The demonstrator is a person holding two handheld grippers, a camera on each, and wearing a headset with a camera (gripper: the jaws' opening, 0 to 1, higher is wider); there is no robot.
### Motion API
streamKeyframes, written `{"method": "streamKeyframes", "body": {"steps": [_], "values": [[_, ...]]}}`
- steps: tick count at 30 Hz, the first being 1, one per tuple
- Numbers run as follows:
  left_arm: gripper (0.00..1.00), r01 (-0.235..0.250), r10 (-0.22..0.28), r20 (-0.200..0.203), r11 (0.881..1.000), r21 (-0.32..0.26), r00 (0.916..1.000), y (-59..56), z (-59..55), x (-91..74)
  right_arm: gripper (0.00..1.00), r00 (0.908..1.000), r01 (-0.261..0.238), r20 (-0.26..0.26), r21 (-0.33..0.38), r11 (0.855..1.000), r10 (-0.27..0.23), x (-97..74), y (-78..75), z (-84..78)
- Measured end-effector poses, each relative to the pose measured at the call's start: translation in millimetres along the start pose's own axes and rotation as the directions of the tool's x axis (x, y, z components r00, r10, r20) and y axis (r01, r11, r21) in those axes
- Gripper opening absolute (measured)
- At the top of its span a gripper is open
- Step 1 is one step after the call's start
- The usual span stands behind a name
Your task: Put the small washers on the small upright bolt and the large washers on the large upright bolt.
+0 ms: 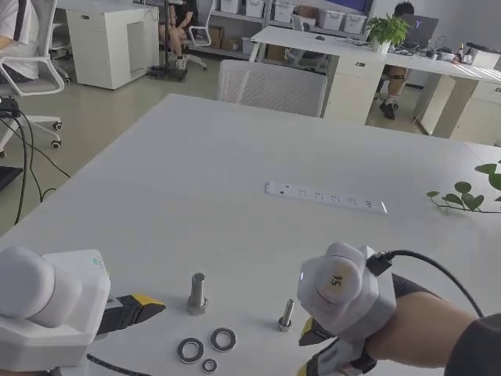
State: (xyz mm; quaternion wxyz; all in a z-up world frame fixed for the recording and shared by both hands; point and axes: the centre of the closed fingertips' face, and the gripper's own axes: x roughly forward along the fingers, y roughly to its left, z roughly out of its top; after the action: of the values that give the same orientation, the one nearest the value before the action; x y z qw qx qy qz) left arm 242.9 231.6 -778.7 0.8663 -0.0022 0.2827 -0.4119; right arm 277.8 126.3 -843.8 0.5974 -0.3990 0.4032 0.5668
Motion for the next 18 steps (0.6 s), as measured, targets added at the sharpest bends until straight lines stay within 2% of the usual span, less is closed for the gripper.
{"method": "streamKeyframes", "body": {"steps": [6,18], "values": [[0.92,0.001,-0.001,-0.001,1.0,0.003,1.0,-0.4,-0.2,0.1,0.33,0.9994,-0.033,0.004,-0.063,0.997,0.033,9.0,11.8,20.7],[0.91,-0.002,0.002,-0.001,1.0,0.0,1.0,-0.2,-1.8,-2.1,0.32,0.9981,-0.056,0.017,-0.137,0.989,0.058,21.2,13.7,55.5]]}}
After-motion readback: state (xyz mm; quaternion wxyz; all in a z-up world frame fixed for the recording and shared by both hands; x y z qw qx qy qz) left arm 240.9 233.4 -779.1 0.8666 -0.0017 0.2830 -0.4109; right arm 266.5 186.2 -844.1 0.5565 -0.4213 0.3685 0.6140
